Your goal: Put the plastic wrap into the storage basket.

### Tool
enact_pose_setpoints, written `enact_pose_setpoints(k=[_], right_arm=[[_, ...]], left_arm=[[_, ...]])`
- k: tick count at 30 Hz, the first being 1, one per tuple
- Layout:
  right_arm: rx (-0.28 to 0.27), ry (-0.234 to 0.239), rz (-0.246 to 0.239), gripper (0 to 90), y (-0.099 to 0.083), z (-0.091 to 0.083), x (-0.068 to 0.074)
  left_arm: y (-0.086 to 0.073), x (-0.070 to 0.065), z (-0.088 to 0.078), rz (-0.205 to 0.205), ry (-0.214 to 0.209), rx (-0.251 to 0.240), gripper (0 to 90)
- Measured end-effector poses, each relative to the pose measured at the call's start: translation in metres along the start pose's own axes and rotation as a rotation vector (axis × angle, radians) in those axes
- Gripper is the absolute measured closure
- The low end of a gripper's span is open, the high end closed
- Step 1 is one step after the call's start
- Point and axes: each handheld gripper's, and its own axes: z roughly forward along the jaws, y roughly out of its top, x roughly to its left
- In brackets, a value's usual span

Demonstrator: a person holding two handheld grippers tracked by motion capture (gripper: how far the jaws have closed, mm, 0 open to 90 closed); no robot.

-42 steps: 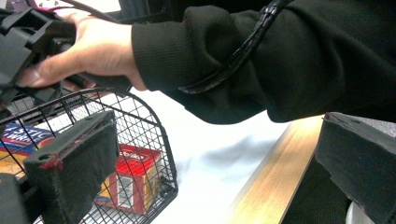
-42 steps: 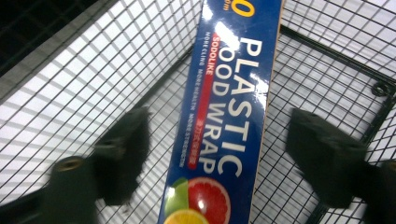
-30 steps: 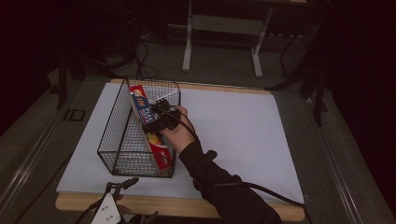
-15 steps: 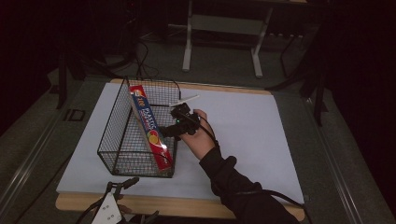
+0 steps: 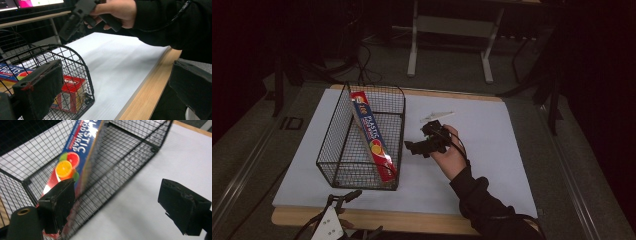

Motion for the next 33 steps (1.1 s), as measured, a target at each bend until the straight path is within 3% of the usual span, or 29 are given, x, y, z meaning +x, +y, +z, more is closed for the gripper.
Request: enact_pose_setpoints(k=[18,26,33], right_arm=[[-0.002,-0.029,0.069,13.4,-0.060,-0.027,-0.041],[-0.007,-0.032,0.080,13.5,-0.081,-0.035,-0.048],[-0.012,-0.042,0.059,13.5,-0.102,-0.042,-0.051]], left_arm=[[0.000,0.000,0.001,0.001,-0.006,0.003,0.1],[0.000,-0.001,0.001,0.003,-0.007,0.003,0.1],[0.000,-0.001,0.001,0.005,-0.007,0.003,0.1]])
